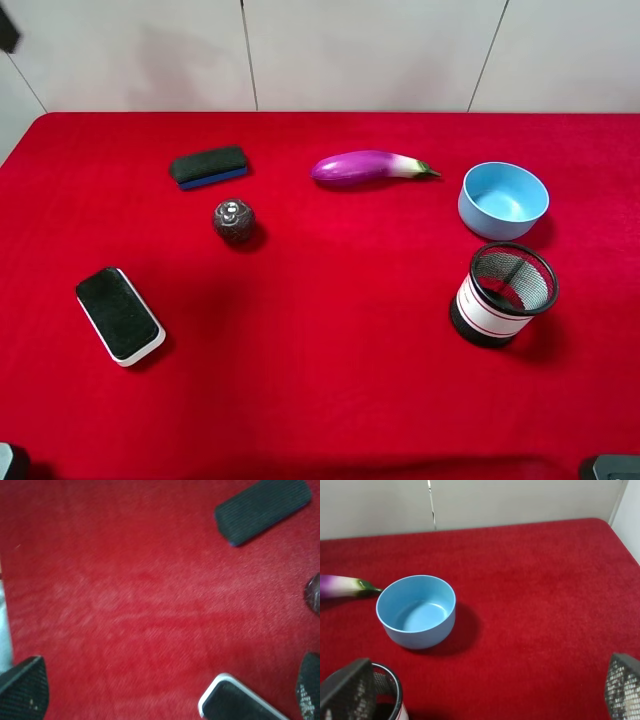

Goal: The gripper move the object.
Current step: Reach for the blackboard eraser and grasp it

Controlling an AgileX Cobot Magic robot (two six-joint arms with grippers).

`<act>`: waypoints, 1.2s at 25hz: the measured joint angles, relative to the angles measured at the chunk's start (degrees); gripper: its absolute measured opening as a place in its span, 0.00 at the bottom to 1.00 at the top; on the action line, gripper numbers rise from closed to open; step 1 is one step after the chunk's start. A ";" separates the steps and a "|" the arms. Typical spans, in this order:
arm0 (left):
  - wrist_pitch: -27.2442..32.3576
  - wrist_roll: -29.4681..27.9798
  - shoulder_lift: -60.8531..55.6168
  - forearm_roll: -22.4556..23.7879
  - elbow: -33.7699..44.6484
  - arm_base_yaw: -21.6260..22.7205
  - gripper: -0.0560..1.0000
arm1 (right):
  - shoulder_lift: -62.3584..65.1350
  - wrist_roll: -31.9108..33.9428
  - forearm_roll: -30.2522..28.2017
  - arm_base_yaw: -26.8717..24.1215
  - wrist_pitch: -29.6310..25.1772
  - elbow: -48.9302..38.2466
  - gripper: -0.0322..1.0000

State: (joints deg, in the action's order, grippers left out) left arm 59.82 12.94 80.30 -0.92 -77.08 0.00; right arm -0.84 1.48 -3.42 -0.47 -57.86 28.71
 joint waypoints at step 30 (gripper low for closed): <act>-6.59 18.83 35.03 -10.52 -12.50 -7.56 0.98 | 1.15 0.00 -0.04 0.00 0.05 0.00 0.70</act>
State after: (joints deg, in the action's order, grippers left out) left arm 53.23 31.78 115.33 -11.44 -89.58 -7.56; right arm 0.31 1.48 -3.46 -0.47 -57.81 28.71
